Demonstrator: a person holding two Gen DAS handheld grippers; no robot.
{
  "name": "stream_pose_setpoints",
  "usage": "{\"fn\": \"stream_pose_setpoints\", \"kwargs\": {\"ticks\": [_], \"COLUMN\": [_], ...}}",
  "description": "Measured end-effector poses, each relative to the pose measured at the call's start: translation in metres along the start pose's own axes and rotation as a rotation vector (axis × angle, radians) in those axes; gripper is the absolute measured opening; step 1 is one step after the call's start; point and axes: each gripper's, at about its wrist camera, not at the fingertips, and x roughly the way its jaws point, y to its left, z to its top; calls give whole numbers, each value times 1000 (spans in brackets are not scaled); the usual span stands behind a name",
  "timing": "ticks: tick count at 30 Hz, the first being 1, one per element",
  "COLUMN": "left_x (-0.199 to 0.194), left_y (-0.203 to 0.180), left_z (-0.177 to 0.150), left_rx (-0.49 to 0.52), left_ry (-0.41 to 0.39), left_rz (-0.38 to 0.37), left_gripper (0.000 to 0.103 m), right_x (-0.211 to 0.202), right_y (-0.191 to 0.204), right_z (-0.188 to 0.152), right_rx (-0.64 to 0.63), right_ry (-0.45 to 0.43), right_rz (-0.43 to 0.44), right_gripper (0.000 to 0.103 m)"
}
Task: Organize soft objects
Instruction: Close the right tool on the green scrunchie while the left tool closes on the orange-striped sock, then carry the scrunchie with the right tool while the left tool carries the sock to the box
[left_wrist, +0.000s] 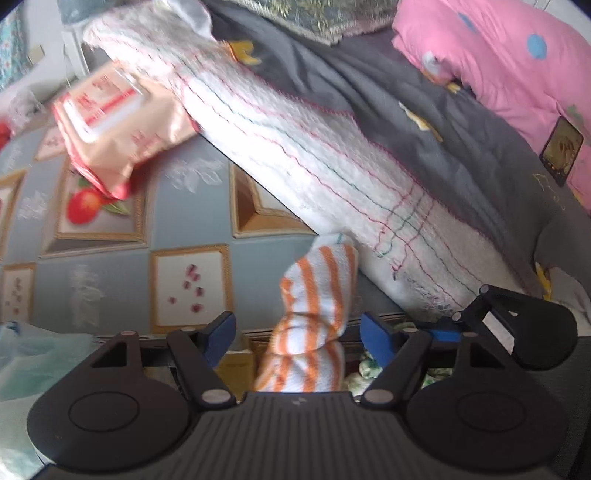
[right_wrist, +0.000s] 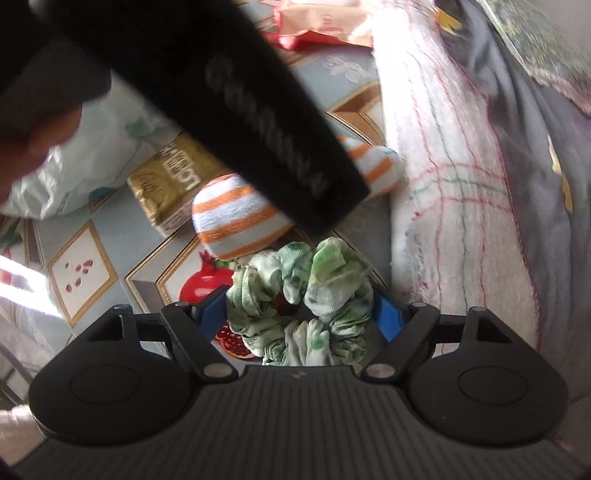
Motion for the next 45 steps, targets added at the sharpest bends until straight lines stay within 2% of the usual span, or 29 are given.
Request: {"fn": "stream_pose_setpoints", "kwargs": {"ticks": [4, 6, 10, 16, 18, 21, 31, 41, 45], "left_x": [17, 22, 22, 18, 13, 1, -60, -153, -197], "left_y": [0, 3, 4, 3, 5, 6, 18, 49, 74], "left_z": [1, 1, 1, -1, -1, -2, -8, -31, -50], "left_rx": [-39, -59, -70, -74, -83, -96, -115, -154, -193], "left_ry": [37, 50, 29, 9, -1, -29, -142, -277, -319], "left_rz": [3, -7, -16, -9, -13, -27, -29, -20, 1], "left_gripper": [62, 61, 49, 45, 45, 45, 45, 45, 45], "right_x": [0, -1, -7, -10, -10, -13, -51, -117, -145], "right_y": [-5, -6, -11, -18, -22, -25, -11, 42, 72], "right_z": [1, 1, -4, -6, -6, -8, -13, 2, 15], "right_rx": [31, 43, 63, 106, 134, 191, 311, 296, 287], "right_ry": [-19, -29, -40, -43, -43, -44, -118, -245, -289], "right_rz": [-5, -9, -14, -26, -24, -14, 30, 42, 84], "right_gripper": [74, 68, 59, 42, 31, 26, 24, 24, 24]}}
